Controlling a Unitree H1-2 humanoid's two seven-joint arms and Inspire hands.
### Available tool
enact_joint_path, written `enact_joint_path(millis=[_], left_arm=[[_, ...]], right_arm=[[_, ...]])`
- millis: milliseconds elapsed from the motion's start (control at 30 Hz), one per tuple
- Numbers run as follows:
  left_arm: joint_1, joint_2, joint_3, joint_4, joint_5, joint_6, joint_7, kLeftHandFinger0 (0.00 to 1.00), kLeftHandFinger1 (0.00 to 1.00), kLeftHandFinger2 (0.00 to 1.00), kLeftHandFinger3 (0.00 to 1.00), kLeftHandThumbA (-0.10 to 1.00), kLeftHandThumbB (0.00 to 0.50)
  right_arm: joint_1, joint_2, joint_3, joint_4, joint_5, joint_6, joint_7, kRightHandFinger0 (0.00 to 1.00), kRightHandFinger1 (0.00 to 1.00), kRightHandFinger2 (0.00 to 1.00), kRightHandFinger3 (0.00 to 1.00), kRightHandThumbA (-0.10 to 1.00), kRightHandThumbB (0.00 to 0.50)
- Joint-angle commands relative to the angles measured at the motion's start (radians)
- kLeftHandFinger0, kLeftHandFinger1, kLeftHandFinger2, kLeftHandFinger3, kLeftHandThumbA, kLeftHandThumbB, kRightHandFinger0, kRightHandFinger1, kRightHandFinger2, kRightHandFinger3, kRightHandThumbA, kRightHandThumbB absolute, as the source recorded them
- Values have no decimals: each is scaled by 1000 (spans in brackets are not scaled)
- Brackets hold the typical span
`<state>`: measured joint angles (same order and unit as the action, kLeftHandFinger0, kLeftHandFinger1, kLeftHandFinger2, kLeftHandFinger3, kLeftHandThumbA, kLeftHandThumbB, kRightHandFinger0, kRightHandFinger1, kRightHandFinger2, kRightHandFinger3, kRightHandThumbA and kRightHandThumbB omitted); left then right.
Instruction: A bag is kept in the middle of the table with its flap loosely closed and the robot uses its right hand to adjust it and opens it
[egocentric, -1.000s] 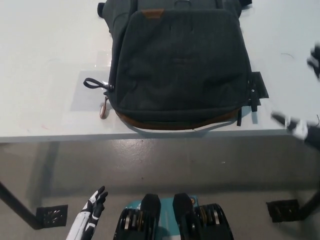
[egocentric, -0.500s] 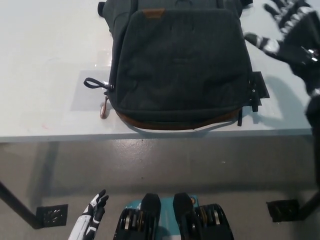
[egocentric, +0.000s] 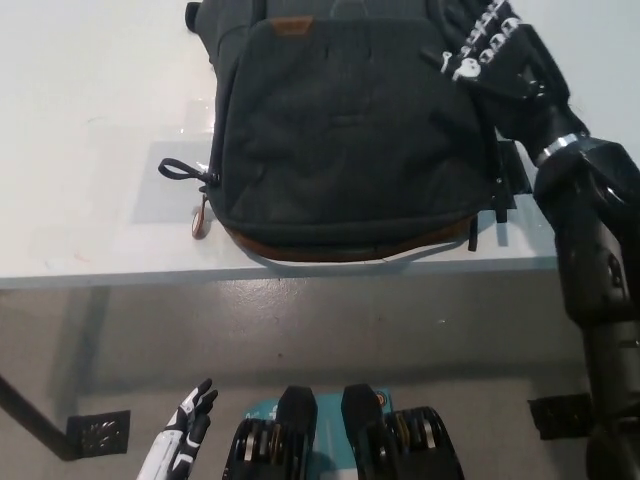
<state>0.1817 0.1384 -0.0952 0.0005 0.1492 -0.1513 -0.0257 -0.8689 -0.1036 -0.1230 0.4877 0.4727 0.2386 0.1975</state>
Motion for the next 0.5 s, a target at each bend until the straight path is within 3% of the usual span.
enact_joint_path(millis=[0, 67, 267, 400, 467], left_arm=[[3, 8, 8, -34, 8, -30, 2, 1000, 1000, 1000, 1000, 1000, 93], [3, 13, 9, -36, 4, -33, -3, 1000, 1000, 1000, 1000, 1000, 81], [-8, 17, 8, -29, 5, -38, -5, 1000, 1000, 1000, 1000, 1000, 120], [-8, 19, 7, -28, -1, -39, -9, 1000, 1000, 1000, 1000, 1000, 129], [-12, 18, 6, -28, 0, -38, -9, 1000, 1000, 1000, 1000, 1000, 131]], right_arm=[[-61, 41, 32, 50, 4, -17, 93, 1000, 1000, 1000, 1000, 1000, 333], [-56, 43, 47, 69, -20, -32, 96, 1000, 1000, 1000, 1000, 1000, 334], [-47, 36, 57, 121, -28, -49, 121, 1000, 1000, 1000, 1000, 1000, 346], [-34, 39, 59, 137, -32, -59, 137, 1000, 1000, 1000, 1000, 1000, 318], [-31, 36, 67, 145, -40, -56, 143, 1000, 1000, 1000, 1000, 1000, 338]])
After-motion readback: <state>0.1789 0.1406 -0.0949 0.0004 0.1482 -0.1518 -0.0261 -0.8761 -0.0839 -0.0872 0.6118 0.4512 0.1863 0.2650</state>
